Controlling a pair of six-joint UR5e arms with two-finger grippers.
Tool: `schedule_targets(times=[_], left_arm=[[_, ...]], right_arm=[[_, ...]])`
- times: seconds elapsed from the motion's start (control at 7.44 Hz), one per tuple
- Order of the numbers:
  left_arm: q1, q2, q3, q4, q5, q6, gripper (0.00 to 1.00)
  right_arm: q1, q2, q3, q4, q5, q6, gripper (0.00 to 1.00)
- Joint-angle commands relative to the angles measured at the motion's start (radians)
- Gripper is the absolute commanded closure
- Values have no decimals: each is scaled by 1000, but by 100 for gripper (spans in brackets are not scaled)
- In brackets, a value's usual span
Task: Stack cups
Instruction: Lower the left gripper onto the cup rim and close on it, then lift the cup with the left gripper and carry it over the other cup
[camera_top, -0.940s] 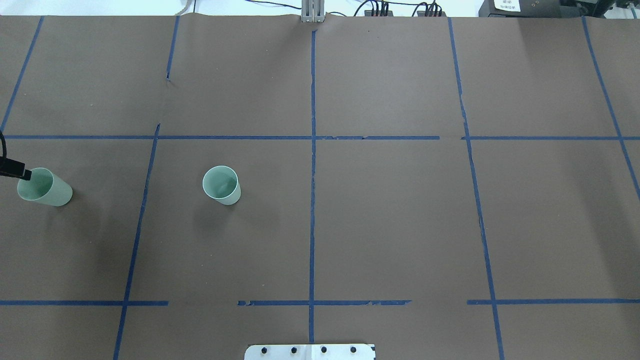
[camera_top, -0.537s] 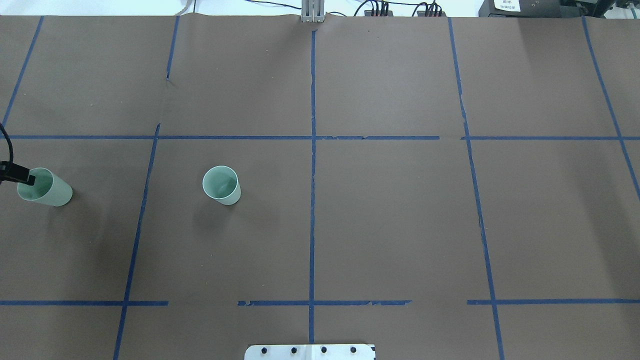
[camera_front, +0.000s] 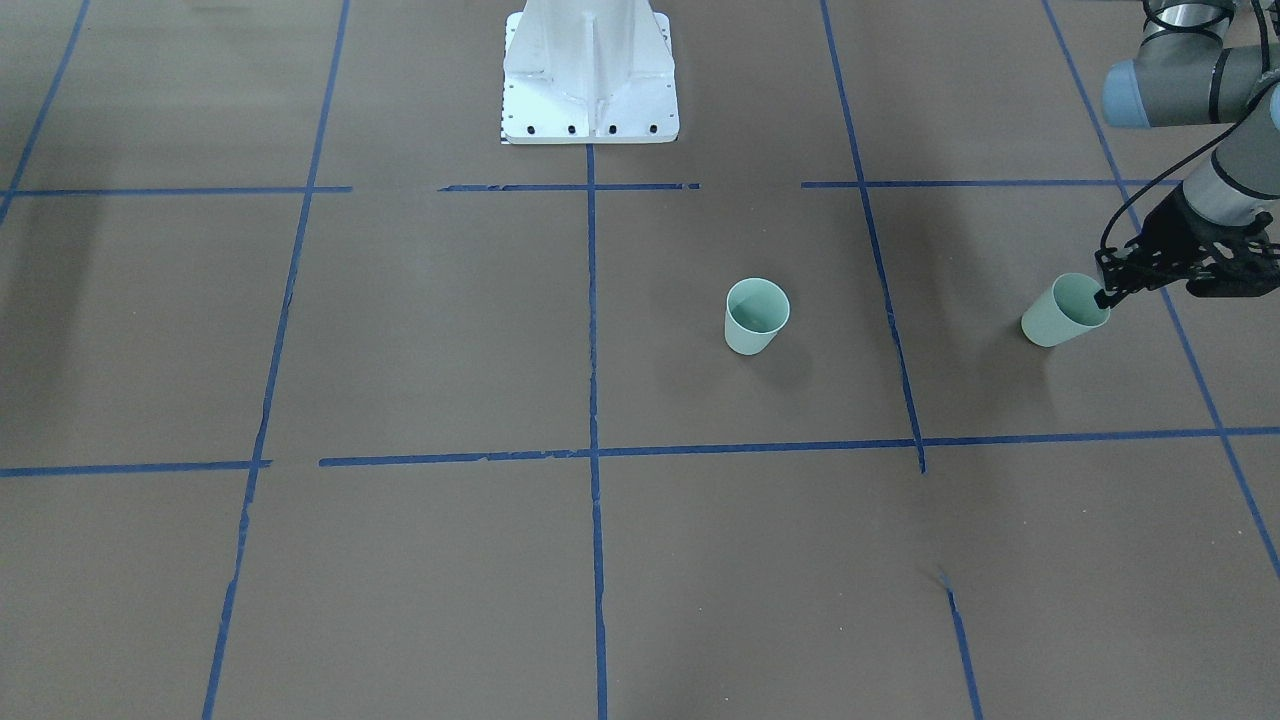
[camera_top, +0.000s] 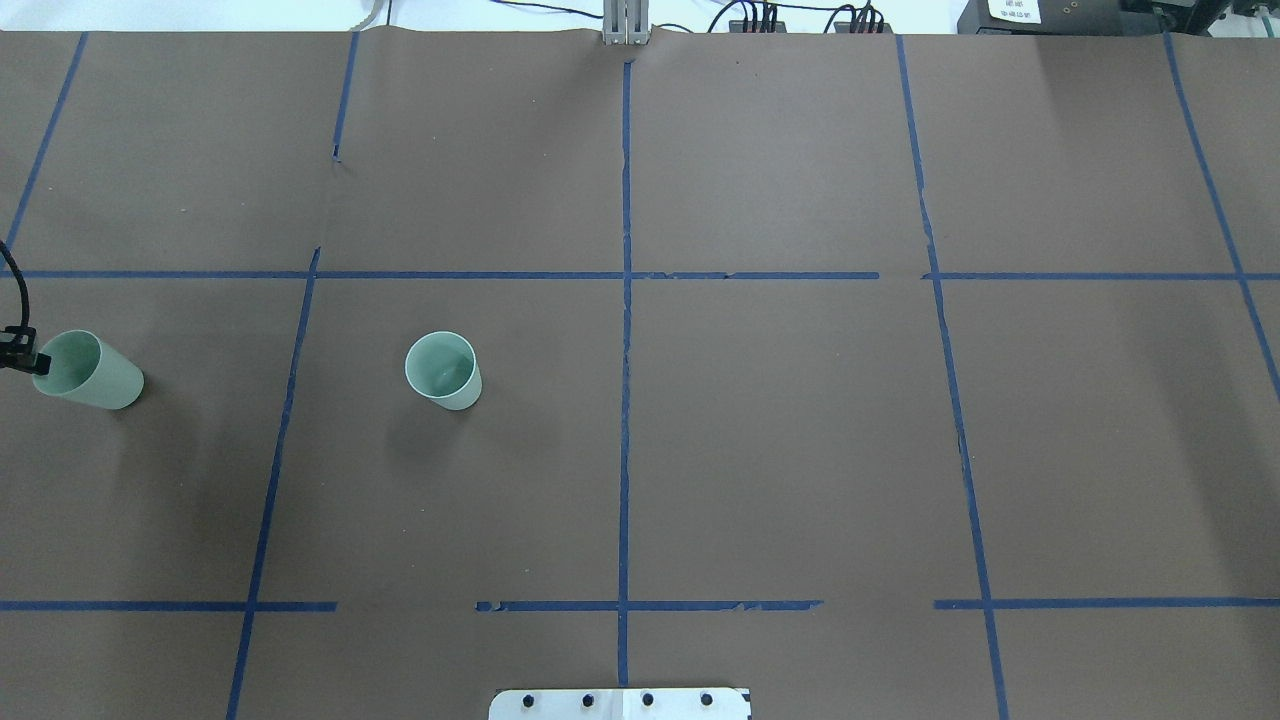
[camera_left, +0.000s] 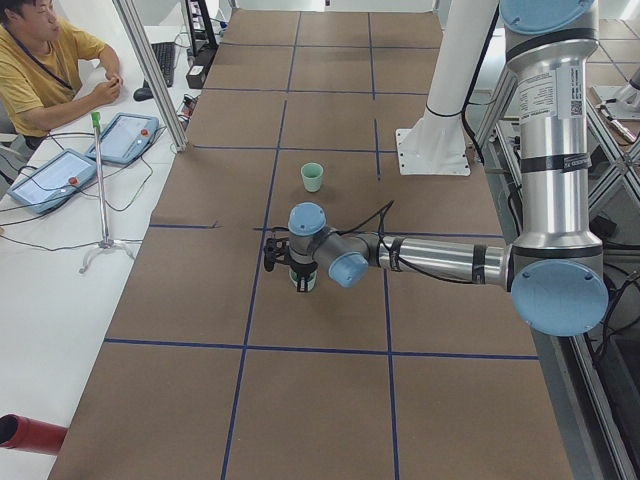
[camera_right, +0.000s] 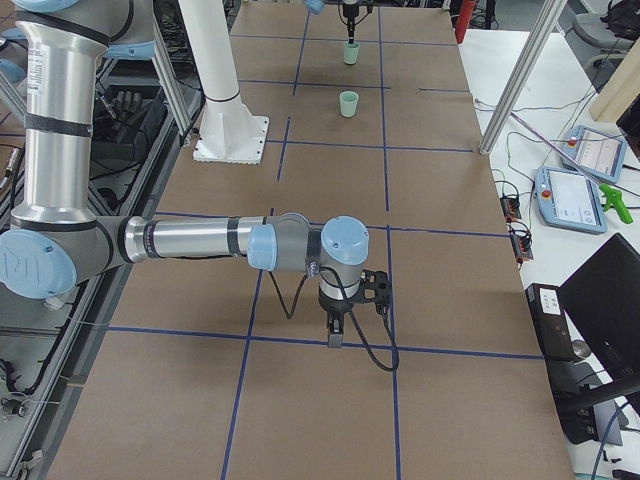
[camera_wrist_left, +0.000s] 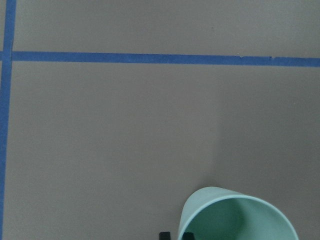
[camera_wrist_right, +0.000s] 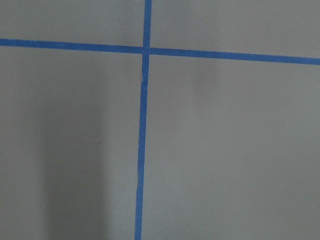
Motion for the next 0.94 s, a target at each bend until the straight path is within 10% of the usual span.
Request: schedule_targets(times=[0.0,0.4,0.81], left_arm=[[0,0,-10,4,-2,2,100],[-11,-8,-155,156,-43,3,100],[-14,-286,-292,552,1,-178,100]], right_arm=[[1,0,0,0,0,0,0],[1,0,0,0,0,0,0],[1,0,0,0,0,0,0]])
